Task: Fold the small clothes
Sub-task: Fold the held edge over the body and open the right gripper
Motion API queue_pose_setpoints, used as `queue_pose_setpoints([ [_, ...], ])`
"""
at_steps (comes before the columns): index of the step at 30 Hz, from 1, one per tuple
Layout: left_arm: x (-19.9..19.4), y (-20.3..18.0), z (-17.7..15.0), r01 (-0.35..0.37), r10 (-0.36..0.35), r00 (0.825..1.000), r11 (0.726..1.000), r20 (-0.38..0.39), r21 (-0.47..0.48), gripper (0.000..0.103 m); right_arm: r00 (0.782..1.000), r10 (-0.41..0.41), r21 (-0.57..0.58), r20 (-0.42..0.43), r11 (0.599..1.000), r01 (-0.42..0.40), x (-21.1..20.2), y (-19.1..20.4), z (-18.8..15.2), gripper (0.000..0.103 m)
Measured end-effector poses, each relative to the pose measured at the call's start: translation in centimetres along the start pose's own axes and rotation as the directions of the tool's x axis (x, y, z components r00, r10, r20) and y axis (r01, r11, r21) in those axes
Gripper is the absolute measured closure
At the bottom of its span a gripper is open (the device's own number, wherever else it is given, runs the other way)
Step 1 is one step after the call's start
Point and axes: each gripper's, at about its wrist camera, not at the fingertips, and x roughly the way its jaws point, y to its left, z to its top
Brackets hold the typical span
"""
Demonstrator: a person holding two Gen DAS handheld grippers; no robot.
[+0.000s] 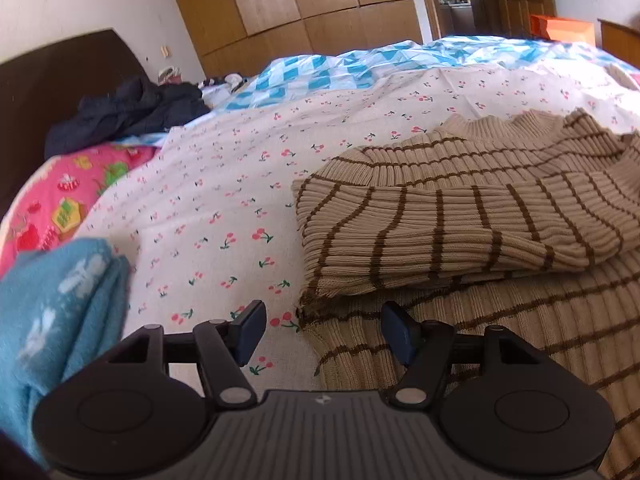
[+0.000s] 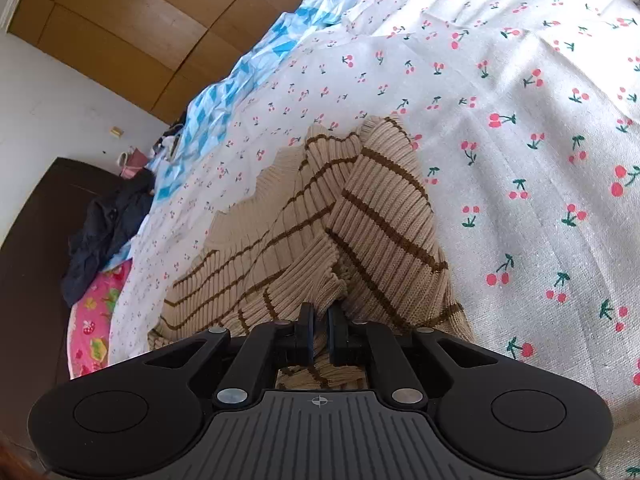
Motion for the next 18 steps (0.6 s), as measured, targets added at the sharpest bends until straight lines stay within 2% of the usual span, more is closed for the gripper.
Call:
queue_pose_setpoints([
  [4, -0.2, 0.4, -0.1, 0.013, -0.013, 1.0, 1.0, -0.002, -0.028, 0.034, 1.0, -0.013, -0.018, -0.002, 1.0, 0.013, -0.1, 0.0, 0.4, 0.094],
  [7, -1.3, 0.6, 0.1, 0.028, -0.028, 0.999, 0.999, 0.026, -0.031, 0.034, 0.999, -0.037, -0.063, -0.013, 0.997, 0.036, -0.4, 0.6, 0.4, 0.088],
  [13, -3.3, 1.4, 0.3, 0.066, -0.063, 0.996, 0.997, 0.055, -0.042, 0.034, 0.997, -0.066, -0.148, 0.03, 0.987, 0.069, -2.0, 1.8, 0.0, 0.087],
  [16, -2.3, 0.6, 0.4, 0.048, -0.048, 0.999, 0.999, 0.01, 0.023, 0.034, 0.994, -0.107, -0.194, 0.014, 0.975, 0.108, -1.8, 2.3, -0.3, 0.087],
  [18, -1.7, 0.6, 0.3, 0.046, -0.045, 0.999, 0.999, -0.007, 0.022, 0.034, 0.995, -0.097, -0.193, 0.0, 0.977, 0.095, -2.1, 2.3, -0.4, 0.087],
])
